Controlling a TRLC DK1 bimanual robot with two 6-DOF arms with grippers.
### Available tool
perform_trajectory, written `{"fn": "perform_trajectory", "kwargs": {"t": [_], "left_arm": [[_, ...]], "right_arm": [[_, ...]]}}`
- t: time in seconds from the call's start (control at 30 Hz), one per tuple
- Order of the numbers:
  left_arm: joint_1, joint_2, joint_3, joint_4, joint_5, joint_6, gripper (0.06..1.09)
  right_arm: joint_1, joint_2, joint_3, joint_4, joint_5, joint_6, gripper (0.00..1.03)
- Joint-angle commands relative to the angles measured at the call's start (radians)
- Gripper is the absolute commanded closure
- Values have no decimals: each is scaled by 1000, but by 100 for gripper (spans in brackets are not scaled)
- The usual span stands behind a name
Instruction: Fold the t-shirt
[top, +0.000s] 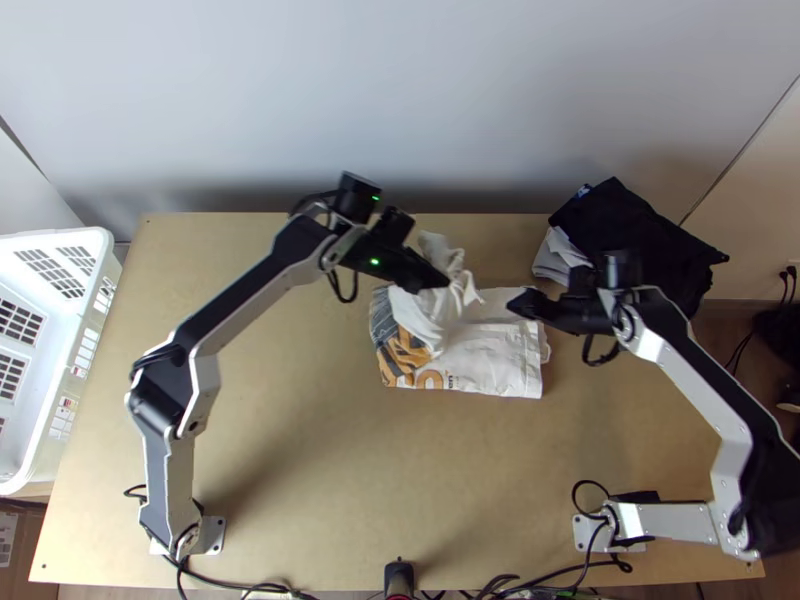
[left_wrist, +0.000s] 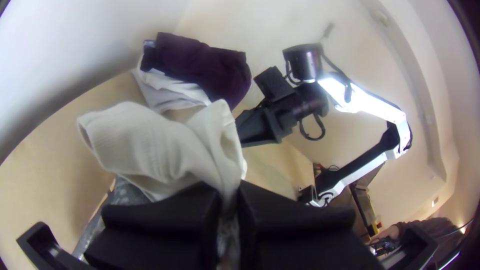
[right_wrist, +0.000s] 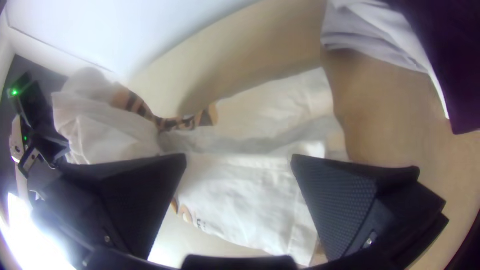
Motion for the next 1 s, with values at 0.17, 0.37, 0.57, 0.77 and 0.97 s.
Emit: {"fn": "perform_trajectory", "kwargs": {"t": [0.17, 0.37, 0.57, 0.77, 0.97], "left_arm": [[-84, 174, 175, 5, -1, -12, 105], [-127, 271, 261, 16, -9, -18, 105], [-173, 343, 272, 76, -68, -18, 105], [-181, 395, 272, 177, -104, -42, 105], [-195, 436, 275, 231, -154, -47, 105]], "right_arm": [[-134, -256, -121, 0, 48, -71, 5], [-167, -345, -199, 0, 63, -91, 5], [-181, -404, -236, 0, 71, -91, 5], [-190, -442, -262, 0, 88, -98, 5], [-194, -467, -287, 0, 106, -98, 5]]}}
